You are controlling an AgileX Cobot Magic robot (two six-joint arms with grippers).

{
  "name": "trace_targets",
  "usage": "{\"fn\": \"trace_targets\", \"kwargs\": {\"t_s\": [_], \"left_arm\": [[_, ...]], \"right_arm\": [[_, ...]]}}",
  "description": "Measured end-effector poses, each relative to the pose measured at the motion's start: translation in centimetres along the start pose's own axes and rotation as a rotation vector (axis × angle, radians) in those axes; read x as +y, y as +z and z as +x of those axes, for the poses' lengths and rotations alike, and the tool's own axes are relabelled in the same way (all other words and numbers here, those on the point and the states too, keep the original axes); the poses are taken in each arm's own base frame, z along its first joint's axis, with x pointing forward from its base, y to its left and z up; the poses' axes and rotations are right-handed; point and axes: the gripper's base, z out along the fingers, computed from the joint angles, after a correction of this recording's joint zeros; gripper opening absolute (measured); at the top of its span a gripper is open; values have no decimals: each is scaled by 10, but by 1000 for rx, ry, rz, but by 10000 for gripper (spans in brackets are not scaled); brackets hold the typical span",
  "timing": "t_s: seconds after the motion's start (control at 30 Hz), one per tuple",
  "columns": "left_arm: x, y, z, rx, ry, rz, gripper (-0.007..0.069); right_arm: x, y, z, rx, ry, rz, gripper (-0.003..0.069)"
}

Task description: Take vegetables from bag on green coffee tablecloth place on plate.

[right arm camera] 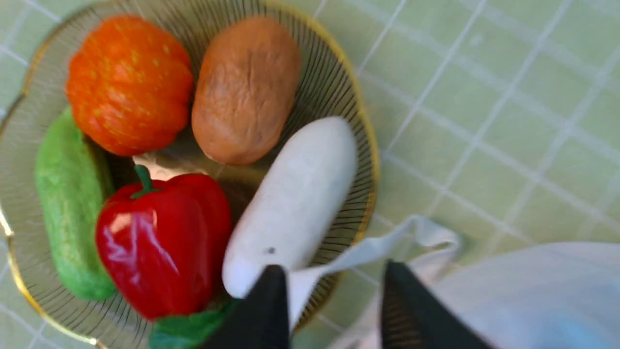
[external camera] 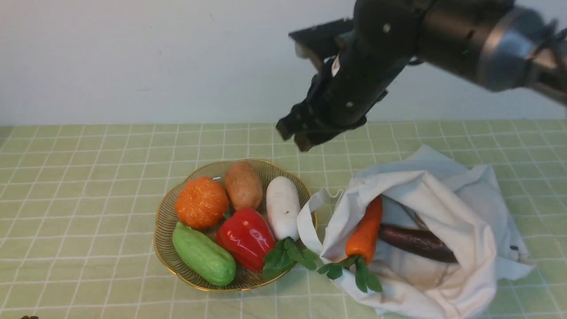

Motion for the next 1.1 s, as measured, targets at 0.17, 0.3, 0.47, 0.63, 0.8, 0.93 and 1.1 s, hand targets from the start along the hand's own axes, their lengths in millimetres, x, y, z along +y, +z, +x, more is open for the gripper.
{"fn": "trace_targets", "kwargs": {"t_s": [0.17, 0.3, 0.47, 0.63, 0.8, 0.93, 1.1], "left_arm": [[0, 0, 0, 0, 0, 0, -5], [0, 0, 0, 0, 0, 0, -5], [0, 0, 0, 0, 0, 0, -5], [0, 0, 0, 0, 0, 0, -5], [0, 0, 0, 0, 0, 0, -5], [0, 0, 0, 0, 0, 0, -5], [0, 0, 0, 0, 0, 0, -5]], "right_arm": [[-5, -114, 10, -202, 8, 61, -3], [-7, -183, 39, -365, 26, 68, -13], [-8, -241, 107, -626, 40, 56, -15], [-8, -241, 178, -763, 29, 41, -15], [-9, -244, 253, -982, 25, 21, -15], [-10, -238, 301, -1064, 42, 6, -15], [-9, -234, 337, -1146, 65, -31, -15]]}}
